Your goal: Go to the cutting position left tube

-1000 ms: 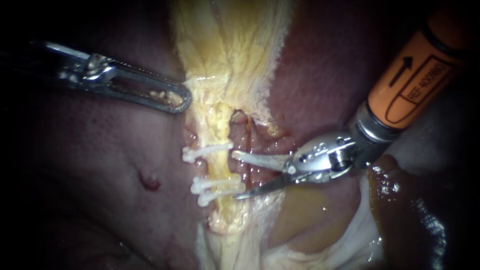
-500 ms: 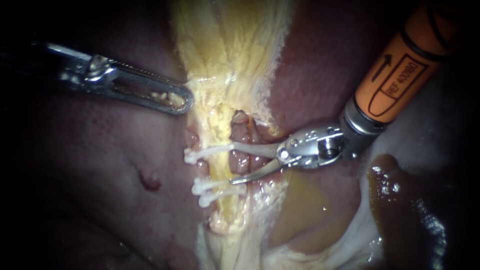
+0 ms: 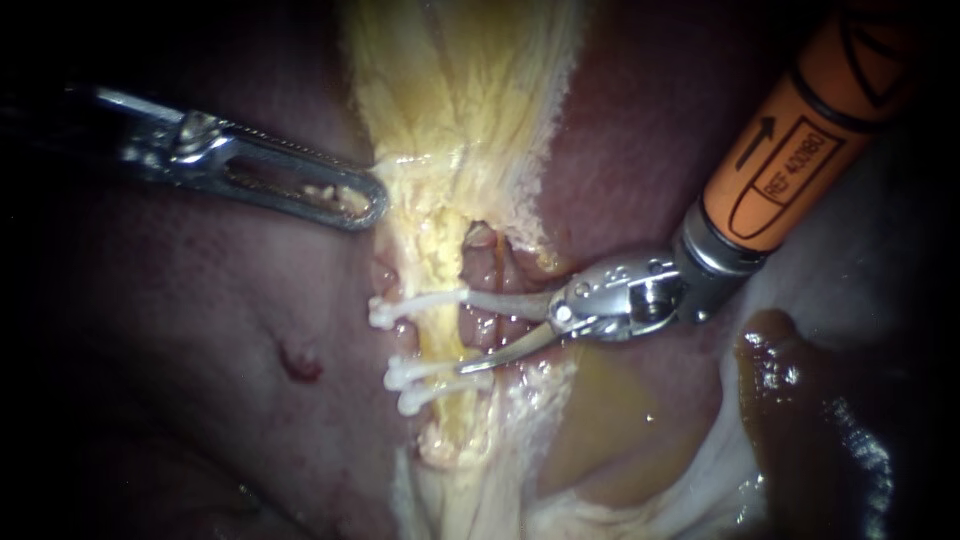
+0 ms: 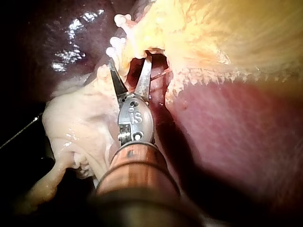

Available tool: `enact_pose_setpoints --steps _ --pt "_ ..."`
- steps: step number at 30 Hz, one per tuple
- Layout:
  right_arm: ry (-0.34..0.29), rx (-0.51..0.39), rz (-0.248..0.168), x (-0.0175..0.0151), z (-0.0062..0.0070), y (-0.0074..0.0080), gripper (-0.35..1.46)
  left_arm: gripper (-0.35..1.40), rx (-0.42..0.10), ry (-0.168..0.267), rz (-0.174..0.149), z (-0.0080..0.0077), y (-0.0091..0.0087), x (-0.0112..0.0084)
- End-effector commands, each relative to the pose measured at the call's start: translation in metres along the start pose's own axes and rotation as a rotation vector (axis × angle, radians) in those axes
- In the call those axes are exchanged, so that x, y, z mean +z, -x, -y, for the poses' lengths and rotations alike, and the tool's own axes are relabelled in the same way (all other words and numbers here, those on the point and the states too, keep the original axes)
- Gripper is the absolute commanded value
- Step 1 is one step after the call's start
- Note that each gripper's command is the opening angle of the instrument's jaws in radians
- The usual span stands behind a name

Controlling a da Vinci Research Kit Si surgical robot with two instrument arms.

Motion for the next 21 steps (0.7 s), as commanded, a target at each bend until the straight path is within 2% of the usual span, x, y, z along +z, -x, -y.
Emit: enact_pose_setpoints --steps 1,10,14,21 --pt "-0.007 0.007 -0.005 0.0001 0.0002 -0.0001 1.44 -0.35 -0.001 0.001 0.0 0.0 0.0 0.0" --pt "-0.079 -0.001 -0.037 0.002 0.0019 -0.0016 1.44 -0.35 -0.001 0.002 0.001 0.0 0.0 0.0001" --pt "-0.101 -0.004 -0.055 0.0027 0.0019 -0.0023 1.44 -0.35 0.0 0.002 0.001 0.0 0.0 0.0002" --pt "-0.103 0.014 -0.082 0.0042 0.0012 -0.0031 1.44 -0.35 0.0 -0.002 -0.001 0.0 -0.0001 0.0005"
